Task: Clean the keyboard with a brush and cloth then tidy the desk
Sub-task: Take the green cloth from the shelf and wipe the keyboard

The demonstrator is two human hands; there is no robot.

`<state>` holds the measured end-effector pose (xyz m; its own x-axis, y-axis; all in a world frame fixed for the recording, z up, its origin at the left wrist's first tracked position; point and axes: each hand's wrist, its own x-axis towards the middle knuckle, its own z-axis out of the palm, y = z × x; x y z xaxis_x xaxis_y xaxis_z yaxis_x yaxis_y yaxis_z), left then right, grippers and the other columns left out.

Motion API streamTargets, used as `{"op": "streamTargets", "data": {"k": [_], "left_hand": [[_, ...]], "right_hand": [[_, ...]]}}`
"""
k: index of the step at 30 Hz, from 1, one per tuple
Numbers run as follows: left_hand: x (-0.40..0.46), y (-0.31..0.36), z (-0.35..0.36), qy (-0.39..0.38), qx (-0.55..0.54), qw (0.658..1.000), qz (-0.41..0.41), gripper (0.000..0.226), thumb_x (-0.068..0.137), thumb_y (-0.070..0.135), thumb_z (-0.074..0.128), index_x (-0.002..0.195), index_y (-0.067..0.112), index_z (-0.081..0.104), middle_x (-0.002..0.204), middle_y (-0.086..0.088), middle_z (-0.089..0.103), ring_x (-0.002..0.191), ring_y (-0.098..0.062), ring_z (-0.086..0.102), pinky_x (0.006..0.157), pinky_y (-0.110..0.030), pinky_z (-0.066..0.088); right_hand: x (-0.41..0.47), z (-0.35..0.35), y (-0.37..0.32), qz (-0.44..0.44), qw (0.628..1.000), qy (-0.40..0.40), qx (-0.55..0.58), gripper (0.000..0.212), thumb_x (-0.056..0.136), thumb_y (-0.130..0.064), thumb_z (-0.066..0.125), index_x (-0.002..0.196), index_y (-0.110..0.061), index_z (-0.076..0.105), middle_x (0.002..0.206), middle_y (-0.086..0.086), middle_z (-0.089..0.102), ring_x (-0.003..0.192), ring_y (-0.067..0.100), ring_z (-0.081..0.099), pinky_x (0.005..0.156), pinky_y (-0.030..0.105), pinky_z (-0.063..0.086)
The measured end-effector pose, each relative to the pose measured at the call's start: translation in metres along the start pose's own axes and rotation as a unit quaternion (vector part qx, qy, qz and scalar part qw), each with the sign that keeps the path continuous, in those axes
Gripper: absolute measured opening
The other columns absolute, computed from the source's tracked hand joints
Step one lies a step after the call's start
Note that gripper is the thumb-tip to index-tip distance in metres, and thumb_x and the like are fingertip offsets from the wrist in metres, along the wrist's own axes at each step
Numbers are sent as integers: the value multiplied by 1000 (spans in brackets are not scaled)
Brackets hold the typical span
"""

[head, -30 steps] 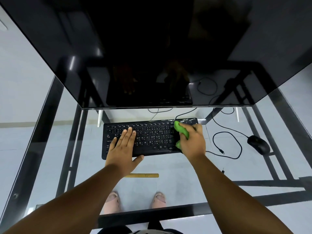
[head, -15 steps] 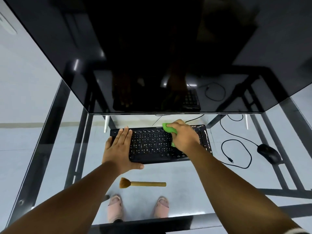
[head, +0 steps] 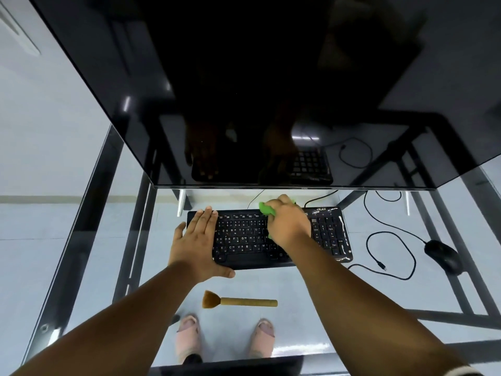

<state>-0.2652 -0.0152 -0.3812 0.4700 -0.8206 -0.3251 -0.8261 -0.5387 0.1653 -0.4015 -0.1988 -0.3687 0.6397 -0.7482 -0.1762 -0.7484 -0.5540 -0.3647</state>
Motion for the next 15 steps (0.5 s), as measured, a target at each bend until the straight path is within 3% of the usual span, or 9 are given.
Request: {"op": "streamTargets", "data": {"k": [4,8,12,15], "left_hand": [[0,-1,0,-3,1,1000,2,143,48,92,54,152,20,-15,160,5,-20,147,-14,-16,120,-44,-3],[0,-3,0,-4,-18,1000,13,143,50,90,57,152,20,-15,160,6,-19,147,-13,-17,119,-43,-5],[-1,-14,-2,3,-28,999,19,143,50,88,59,152,21,-14,160,6,-19,147,-13,-17,119,-42,-7],[-3,-25,-3,4,-41,999,10,145,47,89,59,152,20,-13,160,5,-19,147,-12,-18,119,-42,-6]], "right_hand": [[-6,-4,16,-52,998,-18,17,42,90,-15,51,124,-38,60,116,-18,51,96,14,56,75,33,55],[-9,-7,33,-1,1000,17,5,40,91,-15,49,121,-39,61,113,-19,49,90,15,61,69,33,56],[-6,-2,14,54,998,34,9,41,92,-13,49,124,-35,61,119,-11,51,99,21,56,74,35,57],[-7,7,-6,4,999,-6,32,49,91,-9,49,129,-39,58,122,-15,50,103,18,54,80,36,57]]}}
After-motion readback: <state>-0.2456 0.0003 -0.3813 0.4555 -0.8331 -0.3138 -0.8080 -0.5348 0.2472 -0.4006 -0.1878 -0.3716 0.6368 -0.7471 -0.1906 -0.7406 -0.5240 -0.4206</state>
